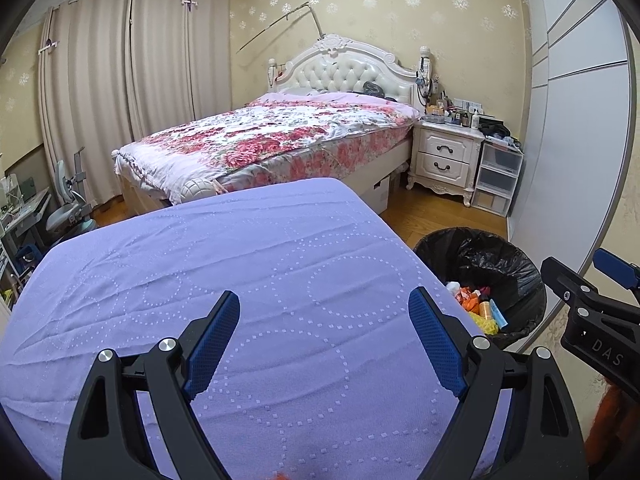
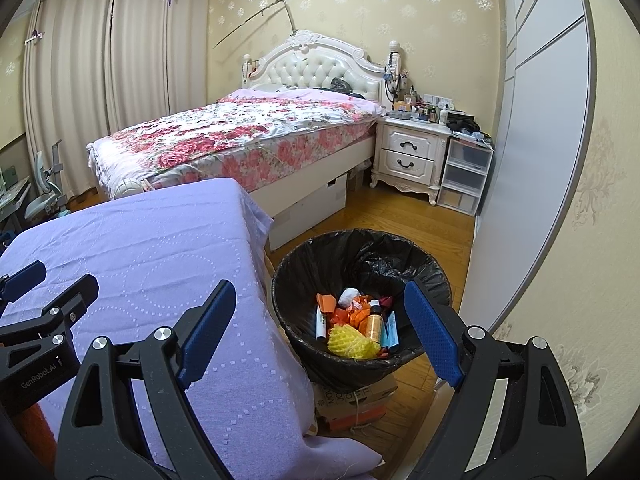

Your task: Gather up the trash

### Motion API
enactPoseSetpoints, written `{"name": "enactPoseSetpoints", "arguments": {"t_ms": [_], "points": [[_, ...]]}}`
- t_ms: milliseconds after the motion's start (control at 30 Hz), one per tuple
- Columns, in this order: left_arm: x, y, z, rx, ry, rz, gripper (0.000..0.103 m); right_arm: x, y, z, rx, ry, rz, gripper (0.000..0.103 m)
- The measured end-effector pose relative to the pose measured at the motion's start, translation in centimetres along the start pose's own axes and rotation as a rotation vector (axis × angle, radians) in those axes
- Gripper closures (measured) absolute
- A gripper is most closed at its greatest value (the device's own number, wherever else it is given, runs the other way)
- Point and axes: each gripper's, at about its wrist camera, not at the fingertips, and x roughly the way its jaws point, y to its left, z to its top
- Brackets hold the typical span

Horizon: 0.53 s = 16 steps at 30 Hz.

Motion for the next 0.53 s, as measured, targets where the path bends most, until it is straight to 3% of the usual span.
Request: {"name": "enactPoseSetpoints", "arguments": {"t_ms": [300, 533], "points": [[0.1, -0.1, -0.1, 0.015, -0.009, 0.013, 0.019, 0.1, 0.1, -0.1, -0.002, 0.002, 0.001, 0.019], [0.8, 1.2, -0.2, -0.014, 0.029, 0.017, 0.019, 0.7, 1.3, -0.9, -0.013, 0.018, 0.019, 0.019]]}}
